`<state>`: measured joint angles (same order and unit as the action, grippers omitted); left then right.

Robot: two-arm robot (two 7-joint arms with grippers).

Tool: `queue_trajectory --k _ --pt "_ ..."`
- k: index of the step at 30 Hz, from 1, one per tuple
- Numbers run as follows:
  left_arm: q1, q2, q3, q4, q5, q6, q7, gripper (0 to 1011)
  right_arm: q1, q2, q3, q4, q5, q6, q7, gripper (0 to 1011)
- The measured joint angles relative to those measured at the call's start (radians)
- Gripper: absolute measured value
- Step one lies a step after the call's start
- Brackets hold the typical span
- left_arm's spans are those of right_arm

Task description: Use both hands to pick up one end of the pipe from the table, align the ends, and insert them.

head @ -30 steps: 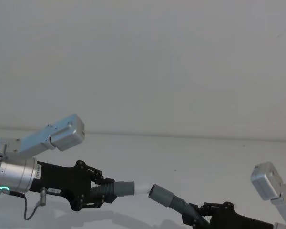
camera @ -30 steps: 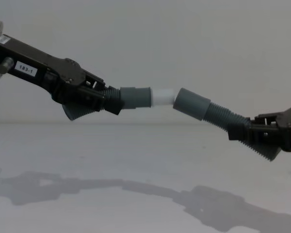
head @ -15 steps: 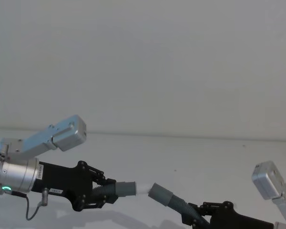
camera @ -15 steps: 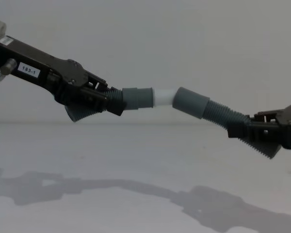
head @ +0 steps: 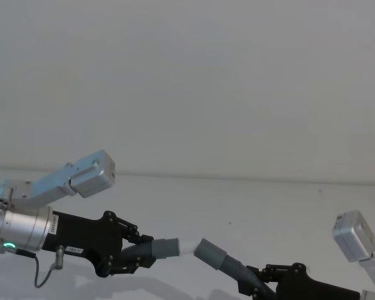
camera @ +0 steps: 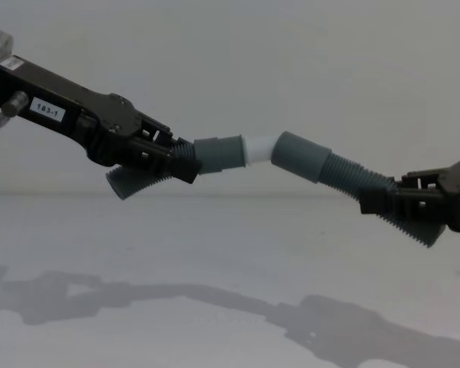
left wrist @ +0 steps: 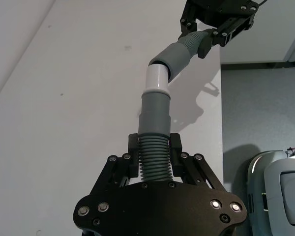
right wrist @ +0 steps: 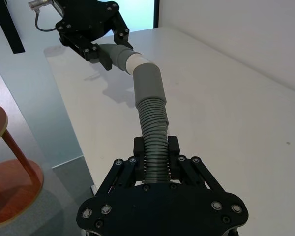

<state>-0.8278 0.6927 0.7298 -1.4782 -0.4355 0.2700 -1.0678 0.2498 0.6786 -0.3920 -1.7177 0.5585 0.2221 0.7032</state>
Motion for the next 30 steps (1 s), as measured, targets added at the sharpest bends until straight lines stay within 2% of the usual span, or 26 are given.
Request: queue_trajectory --k 30 --pt "-0.064 0.017 0.050 0.011 0.005 0.022 -0.055 329 0.013 0.051 -0.017 0.014 0.004 -0.093 0.055 251"
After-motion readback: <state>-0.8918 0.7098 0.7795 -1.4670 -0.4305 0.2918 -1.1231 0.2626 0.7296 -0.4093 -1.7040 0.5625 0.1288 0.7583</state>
